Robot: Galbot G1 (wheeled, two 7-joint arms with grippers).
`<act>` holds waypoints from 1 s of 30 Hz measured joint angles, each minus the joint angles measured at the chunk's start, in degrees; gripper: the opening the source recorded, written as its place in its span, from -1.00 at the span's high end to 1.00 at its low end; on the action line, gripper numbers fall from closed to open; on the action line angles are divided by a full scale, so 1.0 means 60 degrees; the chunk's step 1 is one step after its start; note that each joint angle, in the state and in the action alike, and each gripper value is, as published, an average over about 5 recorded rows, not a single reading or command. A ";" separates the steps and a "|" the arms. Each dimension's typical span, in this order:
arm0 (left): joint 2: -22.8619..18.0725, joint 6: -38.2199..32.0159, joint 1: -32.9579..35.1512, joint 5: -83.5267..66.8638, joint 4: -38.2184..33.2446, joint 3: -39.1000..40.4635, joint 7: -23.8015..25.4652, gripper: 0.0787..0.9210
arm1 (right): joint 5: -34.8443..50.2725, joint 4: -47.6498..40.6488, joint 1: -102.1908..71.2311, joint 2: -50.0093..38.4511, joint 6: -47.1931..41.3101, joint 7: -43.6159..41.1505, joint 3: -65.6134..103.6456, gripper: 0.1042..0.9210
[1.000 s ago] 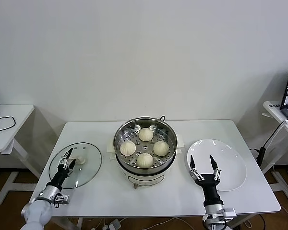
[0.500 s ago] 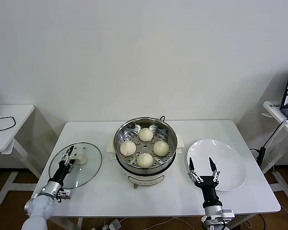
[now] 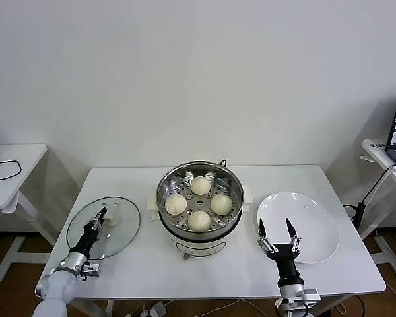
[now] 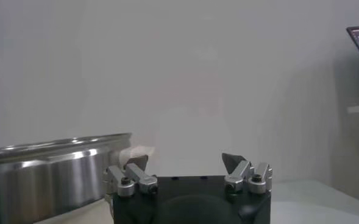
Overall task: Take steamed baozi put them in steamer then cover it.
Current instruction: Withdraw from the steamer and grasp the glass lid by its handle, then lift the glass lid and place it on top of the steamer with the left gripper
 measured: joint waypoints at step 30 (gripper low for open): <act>0.0956 0.3614 0.2536 -0.2618 -0.7555 0.0621 0.3130 0.74 | -0.0028 -0.0072 0.0133 0.0016 0.0161 -0.0016 0.0022 -0.76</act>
